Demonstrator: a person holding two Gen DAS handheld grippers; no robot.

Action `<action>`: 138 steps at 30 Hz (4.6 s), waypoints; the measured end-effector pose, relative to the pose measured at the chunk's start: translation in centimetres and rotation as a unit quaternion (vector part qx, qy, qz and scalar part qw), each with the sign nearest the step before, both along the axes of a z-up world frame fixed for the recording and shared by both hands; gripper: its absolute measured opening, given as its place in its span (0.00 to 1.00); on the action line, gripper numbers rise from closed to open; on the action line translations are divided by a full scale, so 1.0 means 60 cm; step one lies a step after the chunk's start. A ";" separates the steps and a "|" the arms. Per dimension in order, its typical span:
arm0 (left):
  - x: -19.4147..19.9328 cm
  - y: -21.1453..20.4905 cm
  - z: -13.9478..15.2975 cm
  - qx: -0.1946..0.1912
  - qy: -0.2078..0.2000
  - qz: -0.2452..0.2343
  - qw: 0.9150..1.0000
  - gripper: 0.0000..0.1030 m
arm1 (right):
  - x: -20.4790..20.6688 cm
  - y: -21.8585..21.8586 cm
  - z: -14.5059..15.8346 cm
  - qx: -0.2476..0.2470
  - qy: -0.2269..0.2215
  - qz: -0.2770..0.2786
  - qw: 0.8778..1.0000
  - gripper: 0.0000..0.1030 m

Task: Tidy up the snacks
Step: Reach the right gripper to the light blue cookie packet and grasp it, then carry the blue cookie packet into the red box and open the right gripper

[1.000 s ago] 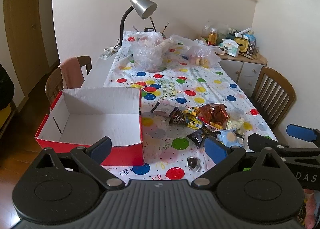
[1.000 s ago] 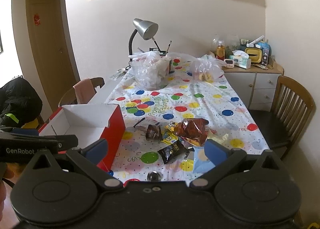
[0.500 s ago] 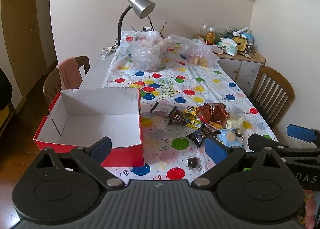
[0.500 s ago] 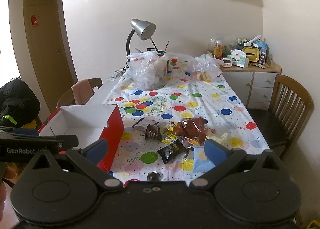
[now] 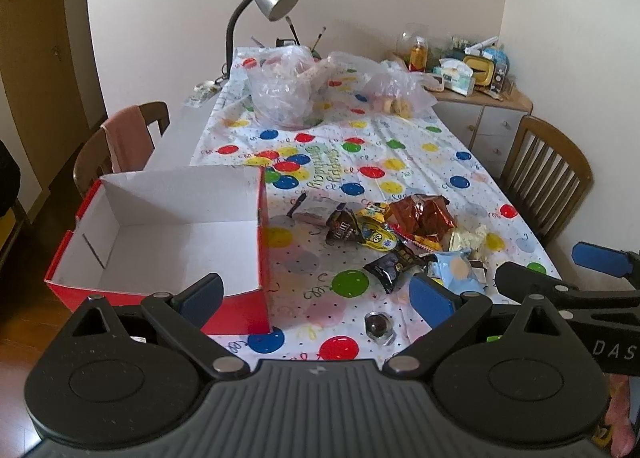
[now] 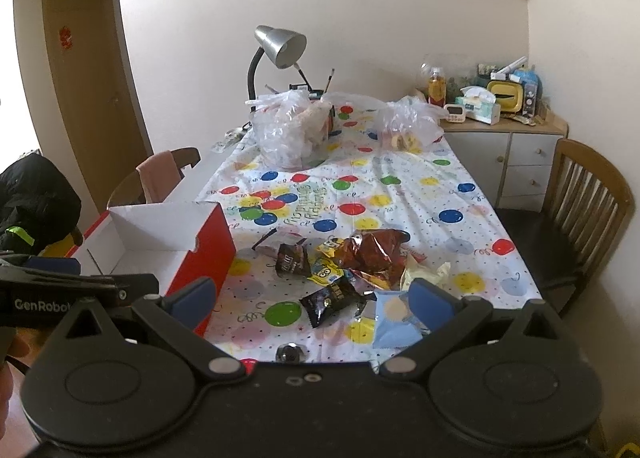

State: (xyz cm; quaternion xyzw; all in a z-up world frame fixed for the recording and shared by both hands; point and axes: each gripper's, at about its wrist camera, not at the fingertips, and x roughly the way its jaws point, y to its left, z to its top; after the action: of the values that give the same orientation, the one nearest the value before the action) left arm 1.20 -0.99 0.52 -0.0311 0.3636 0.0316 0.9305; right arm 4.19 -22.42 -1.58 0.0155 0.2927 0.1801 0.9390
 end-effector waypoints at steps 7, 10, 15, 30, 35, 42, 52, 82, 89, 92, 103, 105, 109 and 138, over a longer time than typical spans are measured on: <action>0.054 -0.028 -0.040 0.006 0.046 -0.002 0.999 0.97 | 0.067 -0.039 -0.049 -0.008 0.038 0.004 0.999 0.99; 0.074 -0.040 -0.056 0.014 0.057 -0.007 0.998 0.97 | 0.093 -0.057 -0.077 -0.017 0.055 0.009 0.998 0.98; 0.106 -0.056 -0.088 0.019 0.074 -0.020 0.997 0.97 | 0.133 -0.078 -0.118 -0.038 0.076 0.017 0.996 0.94; 0.177 -0.106 -0.222 0.013 0.149 -0.041 0.988 0.81 | 0.251 -0.057 -0.217 -0.081 0.128 0.065 0.986 0.76; 0.190 -0.118 -0.254 0.031 0.161 -0.040 0.986 0.70 | 0.270 -0.048 -0.233 -0.084 0.139 0.073 0.984 0.74; 0.206 -0.133 -0.270 0.050 0.165 -0.046 0.984 0.56 | 0.286 -0.043 -0.246 -0.085 0.146 0.078 0.982 0.67; 0.220 -0.127 -0.285 0.038 0.191 -0.034 0.980 0.29 | 0.292 -0.047 -0.250 -0.082 0.152 0.078 0.982 0.46; 0.144 -0.051 -0.173 -0.028 0.129 0.054 0.990 0.24 | 0.217 -0.064 -0.138 -0.037 0.122 0.131 0.983 0.44; 0.121 -0.014 -0.113 -0.021 0.095 0.054 0.994 0.24 | 0.193 -0.021 -0.087 -0.033 0.094 0.152 0.983 0.44; 0.114 0.010 -0.095 -0.016 0.086 0.049 0.995 0.24 | 0.185 0.008 -0.066 -0.031 0.085 0.160 0.983 0.44; 0.090 0.163 -0.047 0.000 0.066 0.047 0.997 0.24 | 0.166 0.186 -0.018 -0.024 0.066 0.191 0.979 0.44; 0.090 0.197 -0.045 0.001 0.067 0.049 0.997 0.24 | 0.163 0.220 -0.019 -0.025 0.067 0.195 0.978 0.44; 0.093 0.265 -0.047 -0.001 0.075 0.056 0.996 0.24 | 0.163 0.287 -0.029 -0.031 0.076 0.205 0.975 0.44; 0.213 0.432 -0.192 0.035 0.205 0.007 0.978 0.24 | 0.229 0.536 -0.199 -0.152 0.185 0.223 0.945 0.44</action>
State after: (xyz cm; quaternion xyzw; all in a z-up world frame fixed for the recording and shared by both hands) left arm 13.99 24.92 -10.98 0.0063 0.5447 0.0563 0.8367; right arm 17.91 9.76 -13.55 -0.1600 0.4814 0.3321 0.7952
